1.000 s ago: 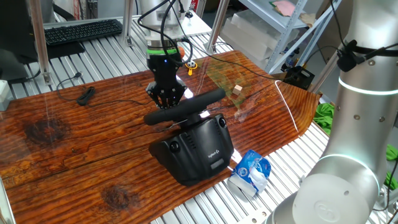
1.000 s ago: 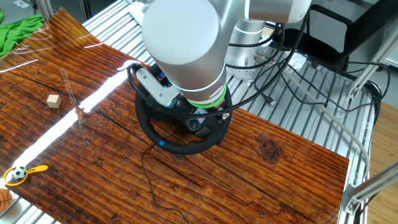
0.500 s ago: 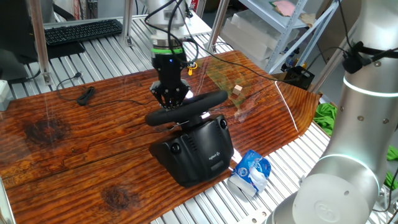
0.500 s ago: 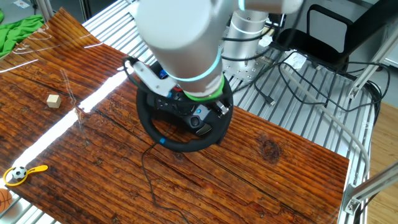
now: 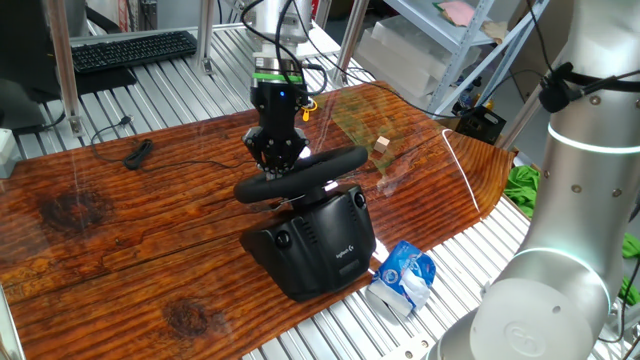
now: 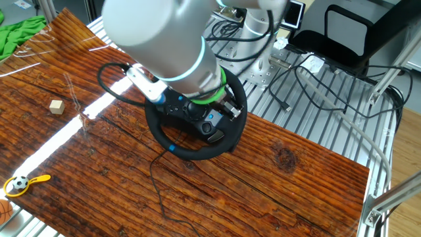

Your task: Rotate the steering wheel 90 degrees counterclockwise

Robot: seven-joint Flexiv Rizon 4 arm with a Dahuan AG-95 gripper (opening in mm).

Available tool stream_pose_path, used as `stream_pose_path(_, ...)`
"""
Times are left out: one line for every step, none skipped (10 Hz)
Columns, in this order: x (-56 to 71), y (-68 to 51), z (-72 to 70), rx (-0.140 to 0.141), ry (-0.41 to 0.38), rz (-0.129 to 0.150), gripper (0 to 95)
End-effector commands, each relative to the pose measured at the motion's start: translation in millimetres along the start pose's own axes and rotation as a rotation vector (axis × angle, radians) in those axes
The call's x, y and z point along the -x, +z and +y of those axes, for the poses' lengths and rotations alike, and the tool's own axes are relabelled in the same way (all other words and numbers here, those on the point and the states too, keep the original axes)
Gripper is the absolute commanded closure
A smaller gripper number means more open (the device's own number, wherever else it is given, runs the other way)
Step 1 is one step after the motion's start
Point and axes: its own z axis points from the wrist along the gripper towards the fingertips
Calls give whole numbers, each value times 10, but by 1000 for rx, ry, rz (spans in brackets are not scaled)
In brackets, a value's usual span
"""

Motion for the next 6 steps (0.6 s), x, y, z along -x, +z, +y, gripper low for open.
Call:
stream_pose_path(-21, 19, 41, 48, 0, 26, 950)
stream_pose_path(-12, 33, 54, 63, 0, 31, 950)
stream_pose_path(6, 45, 62, 62, 0, 30, 950)
stream_pose_path(18, 50, 64, 64, 3, 31, 950)
stream_pose_path(26, 44, 66, 79, 8, 41, 950)
stream_pose_path(27, 11, 69, 74, 12, 51, 950)
